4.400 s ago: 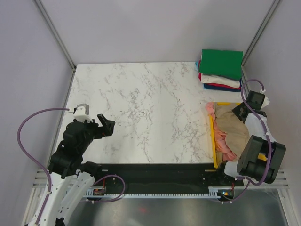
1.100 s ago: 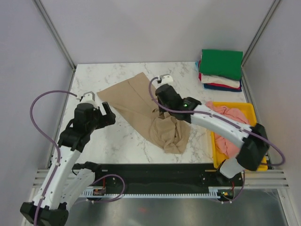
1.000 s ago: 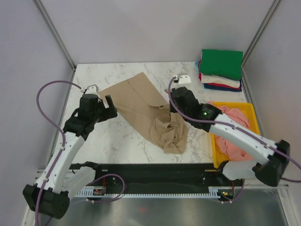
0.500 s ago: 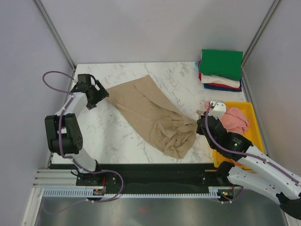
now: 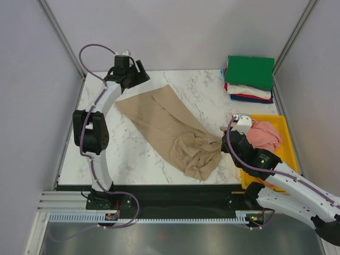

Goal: Fold and stack the t-shirts
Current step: Flatten the tshirt out

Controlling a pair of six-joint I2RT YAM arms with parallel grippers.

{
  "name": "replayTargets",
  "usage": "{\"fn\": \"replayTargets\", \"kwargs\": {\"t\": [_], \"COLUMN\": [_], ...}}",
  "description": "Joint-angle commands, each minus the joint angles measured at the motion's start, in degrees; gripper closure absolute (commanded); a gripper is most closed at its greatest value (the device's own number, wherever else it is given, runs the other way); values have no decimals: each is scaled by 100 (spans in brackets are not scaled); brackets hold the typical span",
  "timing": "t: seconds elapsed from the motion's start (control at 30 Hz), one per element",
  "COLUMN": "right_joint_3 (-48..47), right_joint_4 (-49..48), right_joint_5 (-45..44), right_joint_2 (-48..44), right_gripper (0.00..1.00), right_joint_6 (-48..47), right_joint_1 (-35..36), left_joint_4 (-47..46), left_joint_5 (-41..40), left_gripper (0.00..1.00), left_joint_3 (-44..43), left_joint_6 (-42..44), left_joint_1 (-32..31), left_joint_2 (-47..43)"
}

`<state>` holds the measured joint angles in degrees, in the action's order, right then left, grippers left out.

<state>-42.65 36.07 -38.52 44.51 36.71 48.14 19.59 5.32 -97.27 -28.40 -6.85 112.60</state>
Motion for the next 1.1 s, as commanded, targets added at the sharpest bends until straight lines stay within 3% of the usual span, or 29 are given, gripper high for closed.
{"fn": "replayTargets", "kwargs": {"t": [0.0, 0.27, 1.07], "right_joint_3": [-32, -59, 143], "right_joint_4": [-57, -31, -83], "right_joint_5": [64, 468, 425], "right_joint_2": [-39, -162, 84], "right_gripper": [100, 100, 100], "right_joint_6": [-50, 64, 73], "right_joint_1": [-6, -6, -6], "left_joint_4": [53, 290, 264], "left_joint_5": [276, 593, 663], "left_gripper": [23, 32, 42], "left_joint_3": [-721, -1926, -1777], "left_joint_6": [275, 169, 195], "left_joint_1": [-238, -405, -651], "left_joint_2": [806, 2108, 2618]}}
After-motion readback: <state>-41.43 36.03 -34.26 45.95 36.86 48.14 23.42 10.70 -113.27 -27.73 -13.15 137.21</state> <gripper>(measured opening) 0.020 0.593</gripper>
